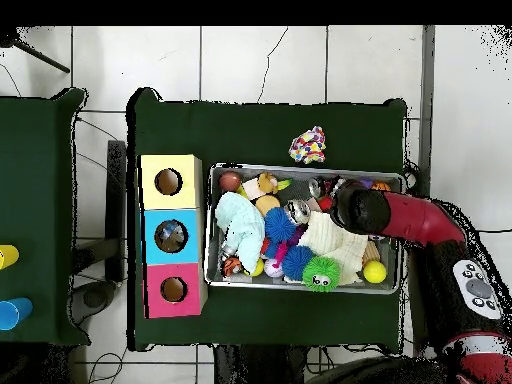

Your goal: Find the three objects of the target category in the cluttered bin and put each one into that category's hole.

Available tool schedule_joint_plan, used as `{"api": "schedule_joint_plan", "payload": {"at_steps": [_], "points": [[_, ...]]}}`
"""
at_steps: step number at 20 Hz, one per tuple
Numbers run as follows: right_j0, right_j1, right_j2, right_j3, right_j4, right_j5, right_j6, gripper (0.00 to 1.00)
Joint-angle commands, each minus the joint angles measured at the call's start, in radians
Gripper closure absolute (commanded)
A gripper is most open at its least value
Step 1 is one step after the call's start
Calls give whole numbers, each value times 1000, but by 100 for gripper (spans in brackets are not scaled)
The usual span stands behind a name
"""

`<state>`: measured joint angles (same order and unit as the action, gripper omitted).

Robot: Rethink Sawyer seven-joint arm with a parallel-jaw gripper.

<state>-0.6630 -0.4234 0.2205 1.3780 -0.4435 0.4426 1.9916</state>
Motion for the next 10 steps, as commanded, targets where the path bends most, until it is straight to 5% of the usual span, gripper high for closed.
{"api": "schedule_joint_plan", "payload": {"at_steps": [1, 10], "points": [[-32, 66, 67, 26, -63, 3, -122, 0], [-16, 85, 27, 33, -77, -43, -63, 0]]}}
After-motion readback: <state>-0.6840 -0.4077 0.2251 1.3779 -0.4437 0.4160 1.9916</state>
